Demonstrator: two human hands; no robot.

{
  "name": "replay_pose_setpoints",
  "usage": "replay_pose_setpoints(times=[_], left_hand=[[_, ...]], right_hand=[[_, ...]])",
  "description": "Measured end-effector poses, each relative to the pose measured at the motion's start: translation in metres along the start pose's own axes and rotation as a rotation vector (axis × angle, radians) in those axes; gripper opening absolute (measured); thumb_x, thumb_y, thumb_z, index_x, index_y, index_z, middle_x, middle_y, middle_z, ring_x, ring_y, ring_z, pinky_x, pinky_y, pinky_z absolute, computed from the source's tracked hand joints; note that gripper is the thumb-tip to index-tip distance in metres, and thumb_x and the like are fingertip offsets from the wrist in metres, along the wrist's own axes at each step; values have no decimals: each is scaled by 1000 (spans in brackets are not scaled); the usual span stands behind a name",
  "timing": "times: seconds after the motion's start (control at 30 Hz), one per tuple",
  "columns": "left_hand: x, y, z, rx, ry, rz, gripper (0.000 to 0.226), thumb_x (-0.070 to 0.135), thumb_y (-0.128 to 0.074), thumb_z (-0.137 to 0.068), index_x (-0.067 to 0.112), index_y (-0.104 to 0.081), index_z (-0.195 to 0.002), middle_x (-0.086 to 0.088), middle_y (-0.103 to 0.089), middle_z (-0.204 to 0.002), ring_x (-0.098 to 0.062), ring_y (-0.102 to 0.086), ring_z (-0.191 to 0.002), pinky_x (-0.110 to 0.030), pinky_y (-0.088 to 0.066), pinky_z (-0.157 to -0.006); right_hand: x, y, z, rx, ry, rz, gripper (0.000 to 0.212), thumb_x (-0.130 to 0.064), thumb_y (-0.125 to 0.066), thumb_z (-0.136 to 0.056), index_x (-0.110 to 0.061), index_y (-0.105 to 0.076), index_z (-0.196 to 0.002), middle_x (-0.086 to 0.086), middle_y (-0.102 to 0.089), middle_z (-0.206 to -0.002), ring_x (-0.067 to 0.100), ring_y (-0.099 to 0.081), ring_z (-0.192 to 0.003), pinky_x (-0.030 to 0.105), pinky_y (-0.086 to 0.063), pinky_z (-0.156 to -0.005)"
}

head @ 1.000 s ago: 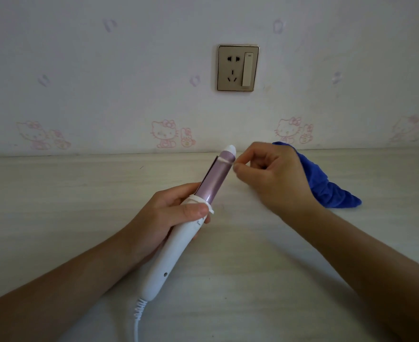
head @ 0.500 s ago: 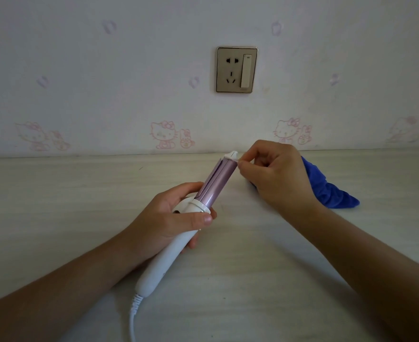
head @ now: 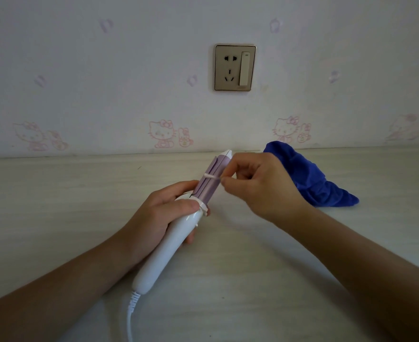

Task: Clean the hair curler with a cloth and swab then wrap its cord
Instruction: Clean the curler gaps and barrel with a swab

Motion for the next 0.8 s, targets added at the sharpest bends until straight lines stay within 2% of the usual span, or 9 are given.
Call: replay_pose_setpoints(times=[0.1,0.23,0.37,0.47,0.57,0.7,0.8], left_hand=[[-1,-5,-1,-27,-8,-10,39,22,-63,-82,28,-73,-119,-13,-74,-95,-22,-62,-58,-30,-50,-51],[0,-9,-1,-42,-15,-15,45,31,-72,-73,32,-73,-118,-11,-75,-96,-16,-65,-61,-29,-53,-52],[-1,-2,-1,17,-4,-3,42,24,-69,-77,31,-73,-119,-13,-75,-96,-23,-64,-61,-32,-53,-53],[-2,2,-1,32,0,34,40,21,-67,-79,29,-73,-118,-14,-73,-93,-28,-62,-59,-32,-52,-53],[0,1,-2,14,-7,58,40,21,-66,-81,31,-73,-119,-18,-71,-95,-29,-62,-60,-33,-52,-54],[2,-1,-1,-10,-21,19,43,28,-70,-78,30,-73,-122,-17,-73,-100,-25,-63,-63,-32,-52,-54],[3,-6,-1,-33,-26,-15,38,26,-70,-81,27,-75,-119,-21,-72,-105,-20,-63,-65,-29,-53,-56]], right_hand=[[15,18,-3,138,-58,-25,18,-7,-72,-91,-17,-70,-76,-2,-47,-47,5,-34,-39,20,-32,-37],[20,27,-4,199,-85,-21,17,-7,-70,-90,-16,-70,-76,13,-52,-51,5,-34,-38,18,-30,-36],[11,10,0,37,-33,-52,18,-4,-74,-89,-14,-70,-74,-2,-49,-48,5,-37,-41,20,-35,-41],[-1,-10,6,-120,32,-64,15,-2,-74,-87,-12,-73,-76,-3,-48,-48,9,-38,-44,29,-38,-48],[-6,-14,6,-168,62,-40,16,-5,-75,-88,-14,-74,-75,-4,-47,-48,9,-38,-45,32,-41,-51],[3,4,-1,14,9,-26,15,-7,-74,-90,-15,-73,-78,8,-51,-51,7,-39,-43,24,-38,-43],[16,18,-3,138,-66,-39,17,-7,-71,-91,-16,-71,-77,1,-49,-48,5,-35,-40,20,-34,-39]])
Point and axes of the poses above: each hand's wrist, its own z-axis away from the middle knuckle, its own y-axis out of the back of the hand, x = y × z, the point moved 7 cm from there along -z, towards the middle knuckle
